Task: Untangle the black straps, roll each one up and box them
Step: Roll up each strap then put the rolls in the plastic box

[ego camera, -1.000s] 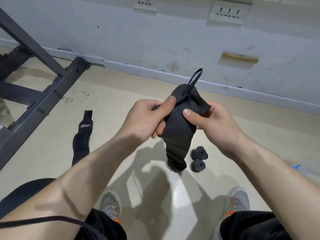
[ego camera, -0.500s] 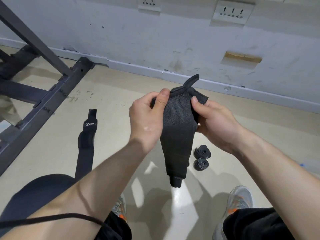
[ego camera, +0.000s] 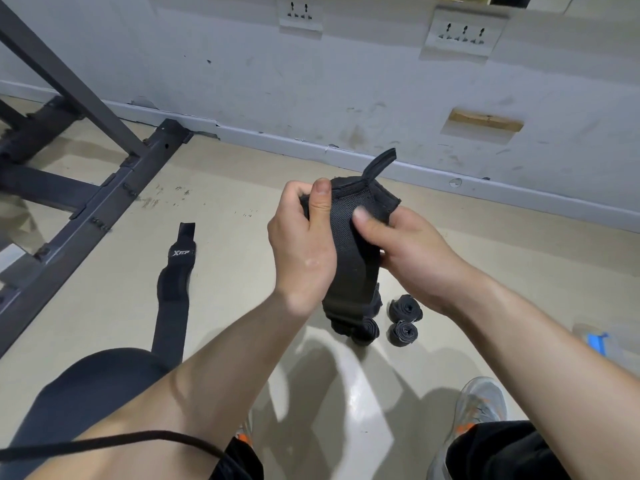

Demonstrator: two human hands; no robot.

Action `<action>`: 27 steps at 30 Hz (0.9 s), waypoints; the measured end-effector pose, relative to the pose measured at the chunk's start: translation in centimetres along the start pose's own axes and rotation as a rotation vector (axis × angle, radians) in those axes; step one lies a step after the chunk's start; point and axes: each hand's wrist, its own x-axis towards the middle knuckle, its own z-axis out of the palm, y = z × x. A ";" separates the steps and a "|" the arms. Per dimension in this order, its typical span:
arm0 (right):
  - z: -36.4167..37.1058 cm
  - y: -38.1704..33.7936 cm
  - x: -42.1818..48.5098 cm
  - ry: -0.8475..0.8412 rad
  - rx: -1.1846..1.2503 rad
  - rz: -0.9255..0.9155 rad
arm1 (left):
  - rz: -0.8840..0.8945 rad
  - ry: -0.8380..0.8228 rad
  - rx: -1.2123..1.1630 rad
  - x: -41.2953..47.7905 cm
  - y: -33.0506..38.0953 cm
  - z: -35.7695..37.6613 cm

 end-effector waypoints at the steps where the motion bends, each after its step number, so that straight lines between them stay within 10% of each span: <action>1: -0.2 0.0 0.0 -0.010 -0.032 -0.028 | -0.014 -0.024 -0.015 0.1 0.0 0.0; 9: -2.2 -0.6 -0.3 0.019 0.023 -0.055 | -0.224 -0.549 -0.415 2.0 0.1 -1.5; 27: -2.9 -0.9 -1.3 -0.134 0.516 0.070 | -0.496 -0.828 -0.716 2.5 1.6 -2.6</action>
